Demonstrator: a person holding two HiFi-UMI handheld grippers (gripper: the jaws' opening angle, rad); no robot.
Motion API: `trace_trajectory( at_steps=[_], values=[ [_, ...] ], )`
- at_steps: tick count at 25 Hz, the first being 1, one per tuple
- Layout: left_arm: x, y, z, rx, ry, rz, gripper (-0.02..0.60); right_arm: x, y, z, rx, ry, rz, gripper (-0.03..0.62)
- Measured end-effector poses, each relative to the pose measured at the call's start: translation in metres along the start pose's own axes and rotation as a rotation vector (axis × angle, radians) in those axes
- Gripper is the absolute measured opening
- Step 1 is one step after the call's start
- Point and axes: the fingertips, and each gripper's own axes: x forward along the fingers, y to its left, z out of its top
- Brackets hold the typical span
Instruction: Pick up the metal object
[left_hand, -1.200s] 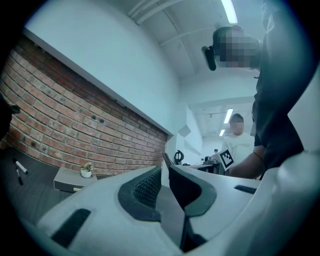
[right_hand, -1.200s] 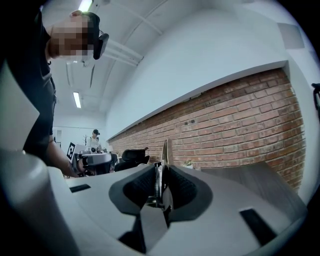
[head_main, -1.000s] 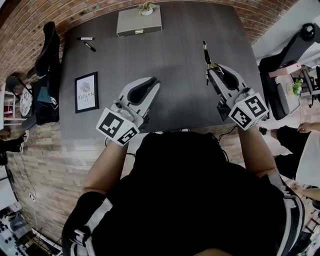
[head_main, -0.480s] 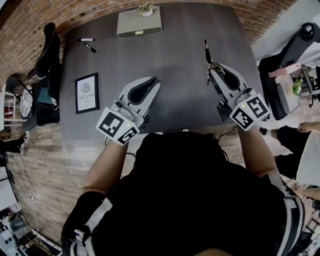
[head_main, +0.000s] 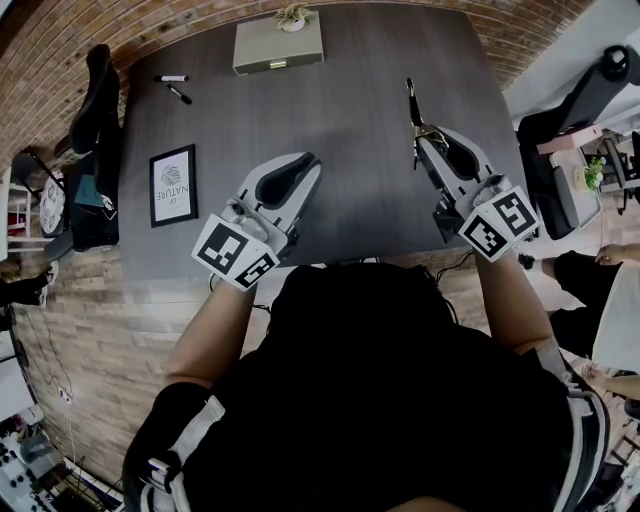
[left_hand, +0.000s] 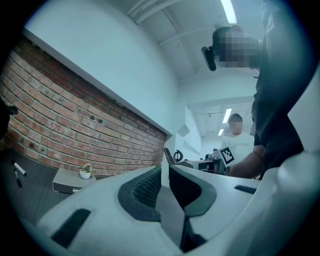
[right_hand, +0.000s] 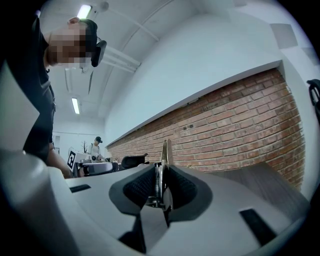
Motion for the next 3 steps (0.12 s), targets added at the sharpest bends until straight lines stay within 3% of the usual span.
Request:
trace_trajectory(
  at_steps=[3],
  values=[
    [-0.0007,0.0001,0.0005,-0.001,0.001,0.001,0.051,0.0004,0.0009,0.0006,0.002,0.000,0.003,0.081]
  ],
)
